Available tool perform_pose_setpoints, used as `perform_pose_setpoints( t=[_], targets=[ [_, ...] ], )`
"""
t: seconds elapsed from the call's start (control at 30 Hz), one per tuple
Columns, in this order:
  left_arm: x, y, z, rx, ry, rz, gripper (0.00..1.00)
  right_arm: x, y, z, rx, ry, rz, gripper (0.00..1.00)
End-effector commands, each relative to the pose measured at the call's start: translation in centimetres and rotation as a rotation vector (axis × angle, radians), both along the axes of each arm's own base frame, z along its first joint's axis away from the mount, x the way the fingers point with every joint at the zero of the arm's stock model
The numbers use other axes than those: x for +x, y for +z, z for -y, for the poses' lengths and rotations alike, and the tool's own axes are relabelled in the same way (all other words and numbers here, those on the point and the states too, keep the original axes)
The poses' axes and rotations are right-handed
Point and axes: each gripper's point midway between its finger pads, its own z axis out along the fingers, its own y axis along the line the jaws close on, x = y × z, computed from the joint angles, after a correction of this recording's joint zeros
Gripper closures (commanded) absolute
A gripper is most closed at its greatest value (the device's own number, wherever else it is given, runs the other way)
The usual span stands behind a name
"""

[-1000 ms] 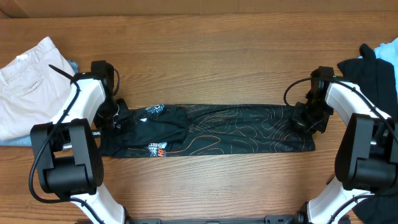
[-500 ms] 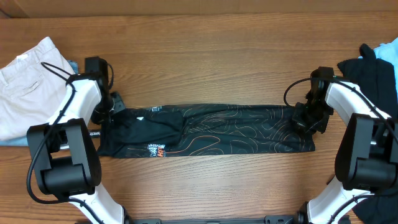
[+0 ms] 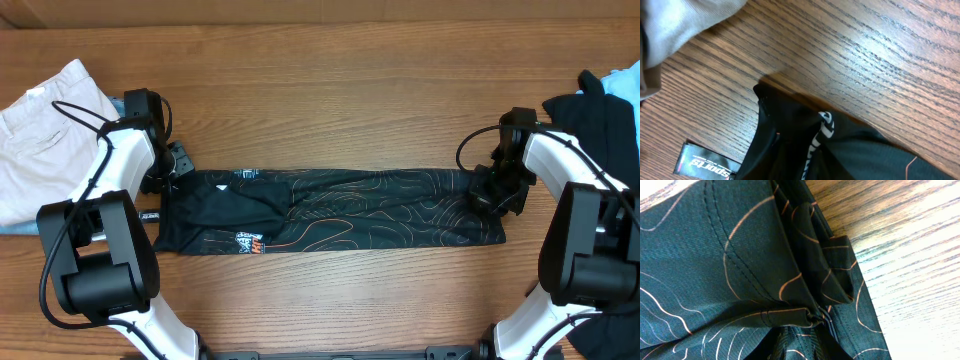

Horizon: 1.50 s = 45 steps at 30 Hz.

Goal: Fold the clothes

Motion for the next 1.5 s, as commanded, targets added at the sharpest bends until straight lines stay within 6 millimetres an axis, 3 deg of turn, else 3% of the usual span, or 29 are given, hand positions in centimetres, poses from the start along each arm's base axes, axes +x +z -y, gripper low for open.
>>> perform_pose_setpoints(
  t=[0.0, 0.17, 0.27, 0.4, 0.77, 0.9, 1.2, 1.47],
  targets=[
    [-0.2, 0.4, -0.3, 0.011, 0.0, 0.003, 0.74, -0.3, 0.1, 0.1, -0.006, 0.002, 0.001, 0.8],
    [0.1, 0.6, -0.5, 0.019, -0.004, 0.014, 0.73, -0.3, 0.1, 0.1, -0.006, 0.002, 0.001, 0.8],
    [0.3, 0.7, -0.8, 0.037, -0.001, 0.018, 0.64, -0.4, 0.1, 0.1, -0.006, 0.002, -0.002, 0.8],
    [0.1, 0.8, -1.8, 0.089, 0.009, 0.009, 0.59, -0.4, 0.1, 0.1, -0.006, 0.002, -0.002, 0.8],
    [-1.0, 1.0, -2.6, 0.14, 0.047, -0.031, 0.6, -0.4, 0.1, 0.1, -0.006, 0.002, -0.001, 0.8],
    [-0.5, 2.3, -1.2, 0.066, 0.029, -0.027, 0.62, -0.2, 0.1, 0.1, -0.007, 0.002, 0.006, 0.79],
    [0.9, 8.6, 2.2, 0.03, -0.051, 0.042, 0.62, 1.2, 1.5, 1.2, -0.012, -0.034, 0.081, 0.63],
    [-0.7, 8.8, 6.9, -0.026, -0.167, -0.019, 0.61, 1.5, 3.8, 3.1, -0.026, -0.06, 0.15, 0.55]
  ],
)
